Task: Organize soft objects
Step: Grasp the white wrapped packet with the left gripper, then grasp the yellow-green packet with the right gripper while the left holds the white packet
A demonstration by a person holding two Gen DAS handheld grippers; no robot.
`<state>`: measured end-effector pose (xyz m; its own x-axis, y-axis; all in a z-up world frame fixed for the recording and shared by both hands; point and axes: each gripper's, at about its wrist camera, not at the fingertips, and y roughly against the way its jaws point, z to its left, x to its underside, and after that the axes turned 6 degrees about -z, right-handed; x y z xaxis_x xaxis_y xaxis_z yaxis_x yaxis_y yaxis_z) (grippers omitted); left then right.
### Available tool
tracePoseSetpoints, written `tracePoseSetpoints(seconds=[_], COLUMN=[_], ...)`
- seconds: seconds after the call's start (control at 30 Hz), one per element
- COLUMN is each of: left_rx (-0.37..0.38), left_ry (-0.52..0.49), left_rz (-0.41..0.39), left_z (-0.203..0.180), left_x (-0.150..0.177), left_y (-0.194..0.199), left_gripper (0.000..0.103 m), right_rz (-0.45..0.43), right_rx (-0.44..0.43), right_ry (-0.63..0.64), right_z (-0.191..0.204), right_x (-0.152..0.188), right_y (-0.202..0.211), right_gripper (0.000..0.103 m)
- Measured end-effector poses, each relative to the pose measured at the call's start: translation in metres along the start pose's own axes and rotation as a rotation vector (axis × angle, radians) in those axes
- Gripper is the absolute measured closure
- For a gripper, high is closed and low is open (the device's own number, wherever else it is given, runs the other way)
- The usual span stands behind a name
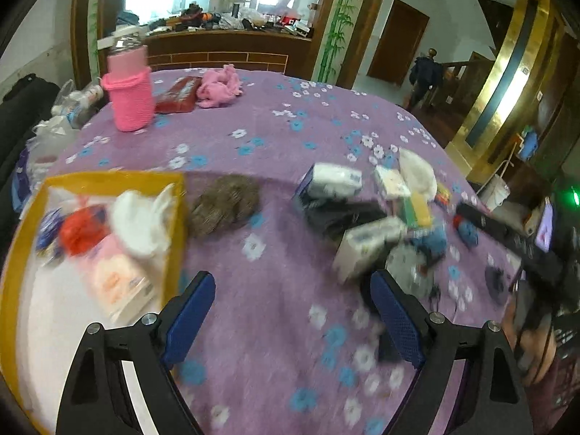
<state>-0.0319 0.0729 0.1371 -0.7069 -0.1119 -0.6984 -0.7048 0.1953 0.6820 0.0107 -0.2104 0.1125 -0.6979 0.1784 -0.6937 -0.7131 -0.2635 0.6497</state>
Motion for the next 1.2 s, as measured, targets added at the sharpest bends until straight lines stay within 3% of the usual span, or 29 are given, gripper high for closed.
tracePoseSetpoints(seconds=[0.1, 0.23, 0.47, 0.53, 0.6, 0.73, 0.9, 1.07, 1.2], left_rx=[0.007, -0.021, -0.113, -0.112, -0.094, -0.046, 0.029, 0.09, 0.119], left_ry=[0.008, -0.066, -0.23, -0.238, -0.229, -0.164, -0.09, 0.041, 0.154], left_rz=[0.018, 0.0, 0.006, 0.022, 0.045, 0.0, -0.075, -0.133, -0.146], left_z=[-0.008, -0.032, -0.064, -0.067, -0.066, -0.055, -0.032, 0.01, 0.038], left_x=[-0.025, -0.052, -0.059, -0.06, -0.06, -0.061, -0.051, -0.025, 0.002], left_y=[-0.027, -0.058, -0.118, -0.133, -0.14, -0.116, -0.057, 0.011, 0.038], left_gripper=[0.016, 0.014, 0.017, 0.053, 0.054, 0.054, 0.054, 0.053, 0.053], right_rz=[0.004, -0.001, 0.019, 0.027, 0.029, 0.012, 0.0, 0.012, 0.016], right_rx=[-0.005, 0.002, 0.005, 0.01, 0.014, 0.02, 0.007, 0.009, 0.004], right_ry=[-0.017, -0.017, -0.038, -0.04, -0.038, -0.038, -0.073, -0.05, -0.089], right_z=[-0.004, -0.005, -0.012, -0.013, -0.014, -0.016, -0.023, -0.02, -0.02], right_x=[0.0, 0.002, 0.003, 0.004, 0.006, 0.004, 0.004, 0.007, 0.004], right_y=[-0.001, -0.001, -0.007, -0.01, -0.011, -0.009, -0.007, -0.011, -0.01], right_gripper=[0.039, 0.039, 0.039, 0.039, 0.039, 0.039, 0.039, 0.039, 0.039])
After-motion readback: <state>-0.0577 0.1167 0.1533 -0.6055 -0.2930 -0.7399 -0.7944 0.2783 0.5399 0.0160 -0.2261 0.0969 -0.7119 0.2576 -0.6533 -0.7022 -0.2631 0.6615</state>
